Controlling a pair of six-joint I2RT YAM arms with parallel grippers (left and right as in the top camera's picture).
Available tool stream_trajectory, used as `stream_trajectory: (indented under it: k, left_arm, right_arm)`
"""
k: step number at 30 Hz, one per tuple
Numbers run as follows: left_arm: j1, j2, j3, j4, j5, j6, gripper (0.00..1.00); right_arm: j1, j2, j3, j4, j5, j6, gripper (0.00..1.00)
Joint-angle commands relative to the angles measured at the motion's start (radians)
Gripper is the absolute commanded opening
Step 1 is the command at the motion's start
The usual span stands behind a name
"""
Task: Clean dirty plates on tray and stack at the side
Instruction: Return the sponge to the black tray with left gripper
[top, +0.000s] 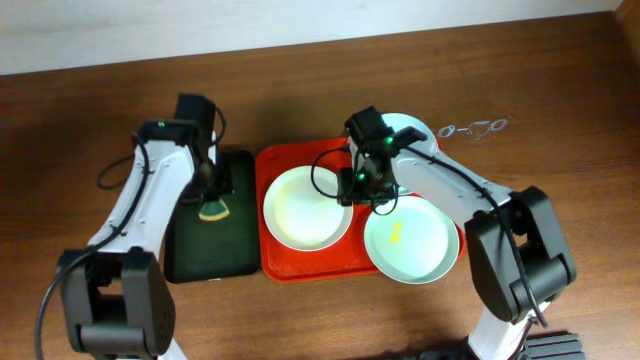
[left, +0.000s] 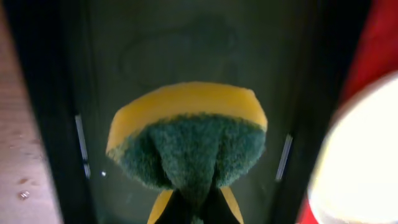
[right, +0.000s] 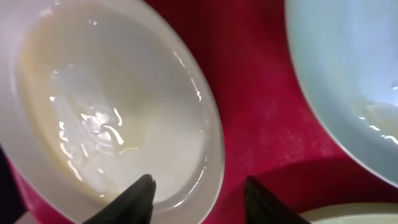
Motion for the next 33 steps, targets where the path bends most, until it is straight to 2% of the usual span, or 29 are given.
stream_trajectory:
  k: [1,8,14,17,22,23,24,25,26,30,33]
  left_arm:
    - [0.037,-0.005,-0.114,0.082,-0.006,0.012,0.00]
    - [0.069,-0.005,-0.164,0.142,0.008,0.012,0.01]
    - [0.069,-0.005,-0.165,0.133,-0.015,0.013,0.01]
    - [0.069,-0.005,-0.167,0.095,-0.067,0.013,0.01]
    - [0.067,-0.005,-0.203,0.113,-0.059,0.012,0.01]
    - [0.067,-0.005,-0.206,0.116,-0.059,0.012,0.03]
    - [0.067,-0.005,-0.206,0.116,-0.060,0.012,0.07]
    - [0.067,-0.005,-0.206,0.116,-0.059,0.012,0.20]
    - [0.067,-0.005,-0.206,0.116,-0.058,0.012,0.29]
    - [0.069,-0.027,-0.191,0.112,-0.003,0.012,0.39]
    - [0.098,-0.117,-0.153,0.098,0.046,0.011,0.59]
  right_arm:
    - [0.019,-0.016,-0.024,0.009,0.090,0.040,0.43]
    - [0.043,-0.016,-0.068,0.080,0.106,0.047,0.35]
    - [0.047,-0.016,-0.099,0.116,0.108,0.050,0.33]
    - [0.046,-0.016,-0.099,0.118,0.108,0.050,0.19]
    - [0.047,-0.016,-0.099,0.130,0.108,0.050,0.19]
    - [0.047,-0.016,-0.100,0.130,0.108,0.050,0.15]
    - [0.047,-0.016,-0.100,0.130,0.108,0.050,0.09]
    - [0.047,-0.016,-0.100,0.130,0.108,0.050,0.04]
    - [0.047,-0.016,-0.100,0.130,0.108,0.050,0.04]
    - [0.046,-0.016,-0.100,0.133,0.107,0.050,0.04]
    - [0.045,-0.017,-0.093,0.133,0.104,0.065,0.04]
